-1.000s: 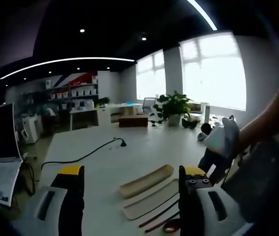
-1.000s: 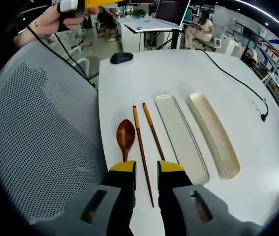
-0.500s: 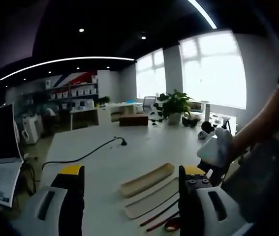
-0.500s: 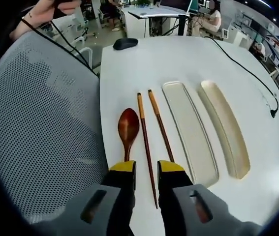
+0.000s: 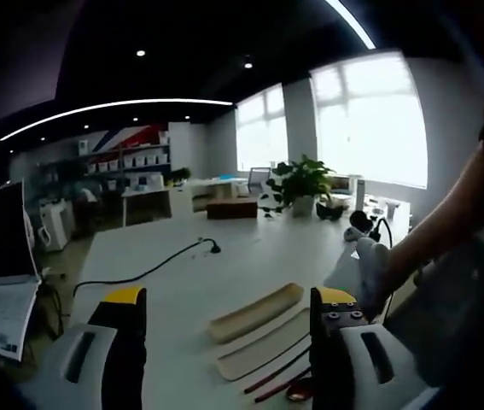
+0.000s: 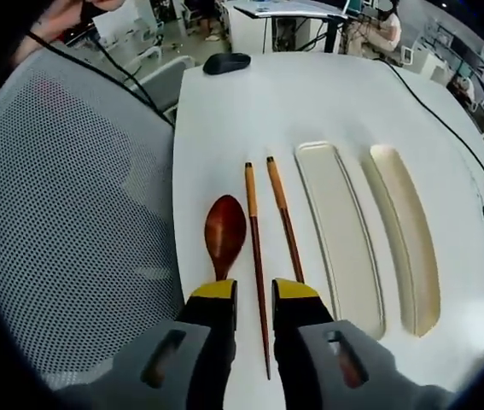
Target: Arrange the utensils inside the cutlery case until each visible utensil rests in its matching compartment.
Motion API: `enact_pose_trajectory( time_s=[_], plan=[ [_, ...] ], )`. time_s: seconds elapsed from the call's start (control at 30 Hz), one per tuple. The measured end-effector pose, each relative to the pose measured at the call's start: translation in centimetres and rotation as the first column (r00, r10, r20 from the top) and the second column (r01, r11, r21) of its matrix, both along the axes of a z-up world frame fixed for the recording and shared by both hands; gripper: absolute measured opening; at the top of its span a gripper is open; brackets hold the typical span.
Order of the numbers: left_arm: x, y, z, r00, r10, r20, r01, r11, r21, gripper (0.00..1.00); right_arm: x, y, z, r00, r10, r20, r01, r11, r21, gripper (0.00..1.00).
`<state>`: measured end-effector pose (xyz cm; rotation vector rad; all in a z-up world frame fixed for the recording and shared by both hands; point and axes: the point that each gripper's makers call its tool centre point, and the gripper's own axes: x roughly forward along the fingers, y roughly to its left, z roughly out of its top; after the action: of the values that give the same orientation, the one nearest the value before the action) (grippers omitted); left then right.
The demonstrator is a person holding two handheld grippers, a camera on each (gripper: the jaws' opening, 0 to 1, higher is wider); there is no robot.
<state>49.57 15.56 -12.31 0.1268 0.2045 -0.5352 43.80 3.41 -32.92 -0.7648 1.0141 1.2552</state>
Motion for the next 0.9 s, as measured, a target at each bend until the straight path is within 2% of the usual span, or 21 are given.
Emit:
enact_pose_trajectory(
  time_s=[0.2,0.37,0.9],
  plan=[
    [0.0,-0.1,-0.1,1.0,-0.005,-0.001,0.005,1.0,0.006,0.8,0.0,-0.5,-1.4,1.0,0.022,0.004,-0.022,0.998,-0.051,0.12],
    [-0.1,0.0,-0.1,1.0,-0.003,-0.002,0.003,1.0,0.004,0.8,-0.1,-0.5,-1.6,1.0,0.007,-0.002,-0.007,0.999,-0.04,0.11],
    [-0.1,0.0,-0.2,1.0,-0.003,-0.004,0.003,1.0,0.015,0.8,0.2,0.5,-2.7,0.999,0.044,-0.006,-0.044,0.996,-0.073,0.1]
  ],
)
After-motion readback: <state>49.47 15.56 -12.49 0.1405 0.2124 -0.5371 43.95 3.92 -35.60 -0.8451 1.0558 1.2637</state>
